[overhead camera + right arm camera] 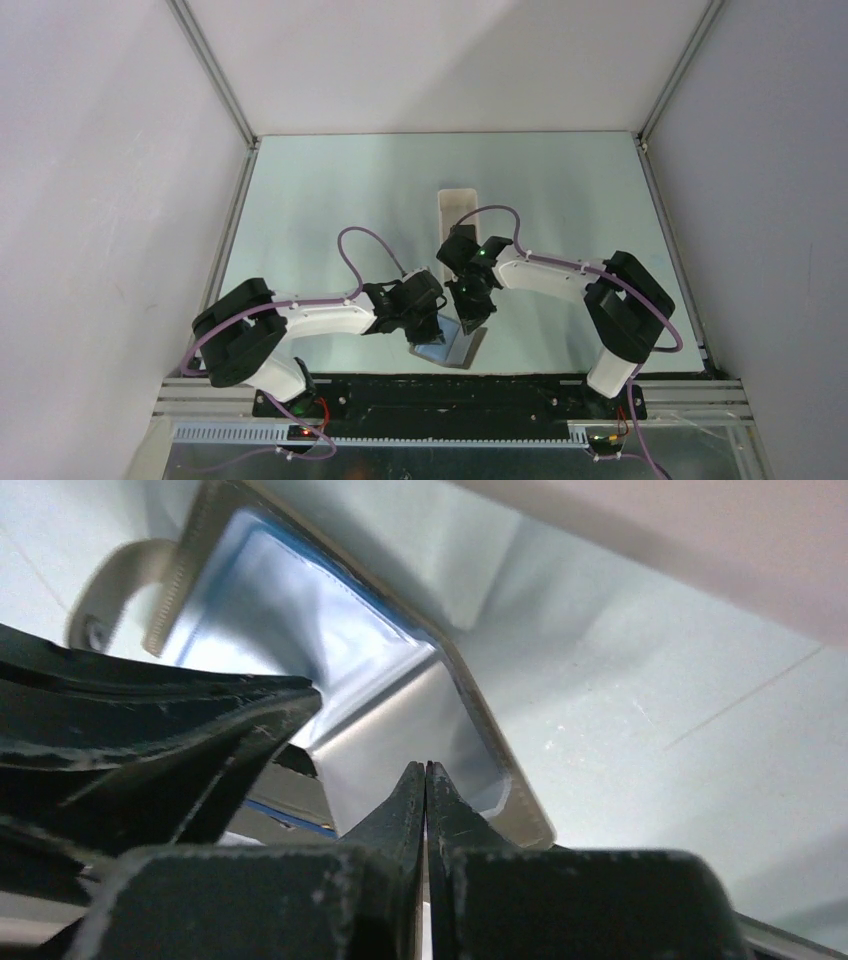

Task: Put the credit cards into the card holder
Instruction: Open the card holder at the center of the board.

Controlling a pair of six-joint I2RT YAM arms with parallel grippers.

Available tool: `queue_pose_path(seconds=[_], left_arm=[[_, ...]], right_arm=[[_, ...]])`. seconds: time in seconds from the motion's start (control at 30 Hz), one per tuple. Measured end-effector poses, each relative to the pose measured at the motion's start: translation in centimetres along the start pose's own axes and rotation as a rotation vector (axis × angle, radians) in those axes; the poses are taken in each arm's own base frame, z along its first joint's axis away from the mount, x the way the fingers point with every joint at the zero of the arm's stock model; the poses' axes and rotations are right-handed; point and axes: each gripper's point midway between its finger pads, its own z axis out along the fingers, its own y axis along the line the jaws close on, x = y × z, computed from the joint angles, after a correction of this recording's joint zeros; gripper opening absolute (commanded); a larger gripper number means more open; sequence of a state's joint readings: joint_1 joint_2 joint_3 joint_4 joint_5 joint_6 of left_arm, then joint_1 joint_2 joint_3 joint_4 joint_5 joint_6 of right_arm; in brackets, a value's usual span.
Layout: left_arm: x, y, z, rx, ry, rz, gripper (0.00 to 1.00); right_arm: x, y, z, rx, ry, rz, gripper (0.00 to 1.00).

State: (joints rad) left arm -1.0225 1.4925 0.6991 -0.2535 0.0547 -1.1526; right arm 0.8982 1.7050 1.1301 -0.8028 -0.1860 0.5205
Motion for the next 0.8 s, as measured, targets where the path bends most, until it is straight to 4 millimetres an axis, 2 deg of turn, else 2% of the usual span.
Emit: queue_pose_path(seconds=[0.23, 0.43, 0.6, 0.8], left_arm=[[0.0, 0.1, 0.1, -0.003, -0.003, -0.012, 0.00], [0.1, 0.3, 0.1, 0.000, -0.008, -0.036, 0.00], [0.0, 0.5, 0.0, 0.017, -0.017, -0.068, 0.00], [-0.2, 0.7, -0.1, 0.089, -0.041, -0.148, 0.00]], right_arm=[[1.5, -0.3, 0.3, 0.034, 0.030, -0.087, 0.00], [2.9, -0.8, 1.3, 0.019, 0.071, -0.079, 0.00], [3.5, -1.3, 1.8, 0.035, 0.081, -0.045, 0.00], [3.3, -1.6, 1.7, 0.053, 0.063, -0.021, 0.00]])
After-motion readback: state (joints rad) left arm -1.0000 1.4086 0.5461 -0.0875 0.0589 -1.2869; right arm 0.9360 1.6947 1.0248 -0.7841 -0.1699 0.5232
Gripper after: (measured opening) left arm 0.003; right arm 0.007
